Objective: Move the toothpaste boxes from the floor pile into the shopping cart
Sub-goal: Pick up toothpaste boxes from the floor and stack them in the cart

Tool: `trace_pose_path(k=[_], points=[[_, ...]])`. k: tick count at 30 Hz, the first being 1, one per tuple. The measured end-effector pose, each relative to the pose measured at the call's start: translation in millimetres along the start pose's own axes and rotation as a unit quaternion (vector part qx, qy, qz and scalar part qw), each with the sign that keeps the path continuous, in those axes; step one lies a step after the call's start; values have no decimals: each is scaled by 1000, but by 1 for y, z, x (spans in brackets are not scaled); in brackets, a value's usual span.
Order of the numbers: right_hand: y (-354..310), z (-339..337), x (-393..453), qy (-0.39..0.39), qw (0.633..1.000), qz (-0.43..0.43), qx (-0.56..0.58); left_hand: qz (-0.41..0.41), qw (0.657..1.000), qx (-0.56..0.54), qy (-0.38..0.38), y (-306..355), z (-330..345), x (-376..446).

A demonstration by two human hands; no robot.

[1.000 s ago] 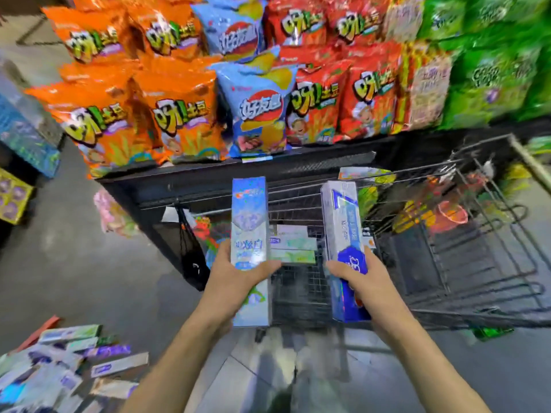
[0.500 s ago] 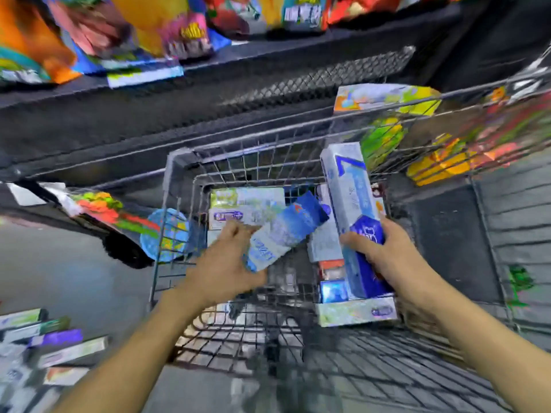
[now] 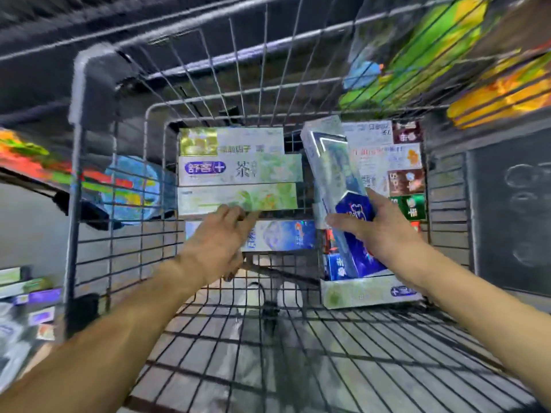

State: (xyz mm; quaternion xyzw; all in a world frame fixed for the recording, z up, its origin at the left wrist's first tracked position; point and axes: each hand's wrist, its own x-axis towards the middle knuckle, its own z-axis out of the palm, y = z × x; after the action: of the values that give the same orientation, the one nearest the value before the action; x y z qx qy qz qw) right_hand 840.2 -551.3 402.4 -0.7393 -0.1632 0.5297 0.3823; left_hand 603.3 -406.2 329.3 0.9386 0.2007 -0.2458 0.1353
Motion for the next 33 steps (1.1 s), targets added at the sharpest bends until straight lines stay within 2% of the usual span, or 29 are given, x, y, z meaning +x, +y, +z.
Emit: trace_pose_path(k=[4,13,18,22,24,26,30,33], points=[[8,0,-1,-4,1000,8,1,-31,996,31,72,-21,10,-8],[14,3,-5,-22,999,-14,-26,-52,993,76,69,-40,22,-17],[18,11,-5,-9,993,-26,-113,-74,996,28,42,-39,9,-18],[17,26,-3,-10,975,-60,-213,-51,991,42,113,-37,-29,-50],[18,35,-1,-35,951,-100,-292,-61,983,45,170,-37,-53,-75],[24,48,2,-52,905,-152,-394,-95,973,48,205,-38,-74,-100],[44,77,15,-71,807,-278,-515,-186,959,78,199,-48,-81,-122],[58,98,22,-99,745,-347,-561,-191,959,68,199,-53,-71,-120]])
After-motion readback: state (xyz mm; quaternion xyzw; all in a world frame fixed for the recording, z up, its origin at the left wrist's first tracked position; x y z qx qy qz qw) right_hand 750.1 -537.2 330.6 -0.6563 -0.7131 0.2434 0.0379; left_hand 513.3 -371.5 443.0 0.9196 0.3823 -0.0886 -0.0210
